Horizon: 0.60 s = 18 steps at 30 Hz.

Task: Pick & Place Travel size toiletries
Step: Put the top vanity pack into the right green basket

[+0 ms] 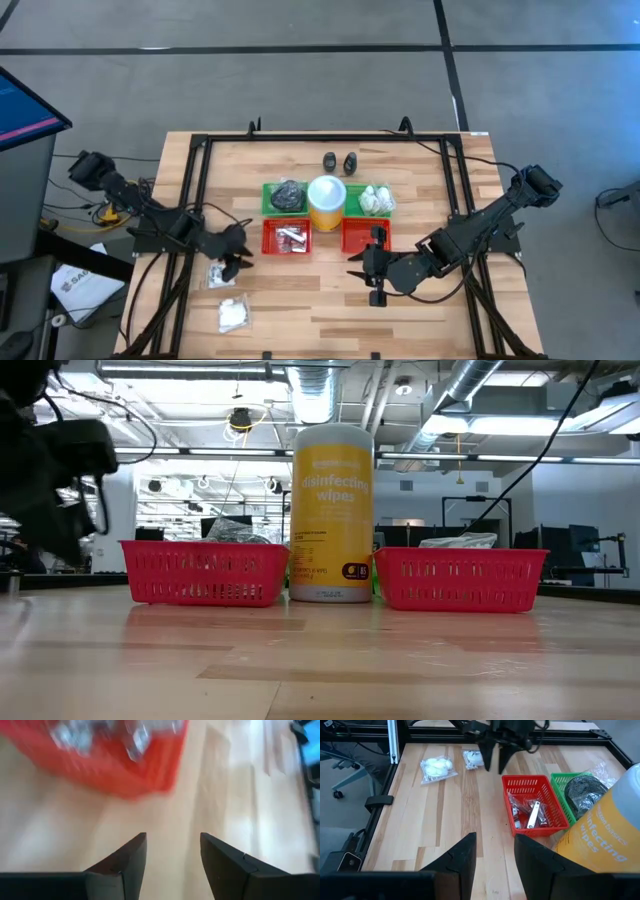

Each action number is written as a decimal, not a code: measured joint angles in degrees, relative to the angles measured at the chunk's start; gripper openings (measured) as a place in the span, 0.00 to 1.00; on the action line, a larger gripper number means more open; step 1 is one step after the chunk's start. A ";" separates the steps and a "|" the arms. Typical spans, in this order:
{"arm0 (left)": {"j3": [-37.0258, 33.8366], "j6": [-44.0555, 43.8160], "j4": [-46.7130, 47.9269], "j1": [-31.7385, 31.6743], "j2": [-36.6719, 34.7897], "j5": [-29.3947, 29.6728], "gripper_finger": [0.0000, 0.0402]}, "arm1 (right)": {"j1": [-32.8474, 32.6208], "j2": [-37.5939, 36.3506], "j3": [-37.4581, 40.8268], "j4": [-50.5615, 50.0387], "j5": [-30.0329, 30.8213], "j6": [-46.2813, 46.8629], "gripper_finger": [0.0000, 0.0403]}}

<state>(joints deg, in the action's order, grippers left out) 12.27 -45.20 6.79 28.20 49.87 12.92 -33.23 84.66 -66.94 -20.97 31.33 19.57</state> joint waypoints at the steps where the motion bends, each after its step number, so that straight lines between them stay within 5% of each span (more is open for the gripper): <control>1: 0.00 -1.93 0.69 0.47 0.00 -1.61 0.43 | 0.00 0.00 0.00 -0.01 0.00 0.00 0.31; 9: 0.00 -12.13 7.72 3.89 0.00 -6.14 0.39 | -0.02 0.00 0.00 0.00 0.00 0.00 0.31; 18: 0.00 -13.76 12.20 4.89 0.00 -6.23 0.32 | 0.20 0.00 -0.02 0.00 0.00 0.00 0.30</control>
<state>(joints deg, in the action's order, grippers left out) 12.27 -58.96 18.99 33.09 49.87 6.69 -33.03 84.66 -66.96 -20.97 31.33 19.57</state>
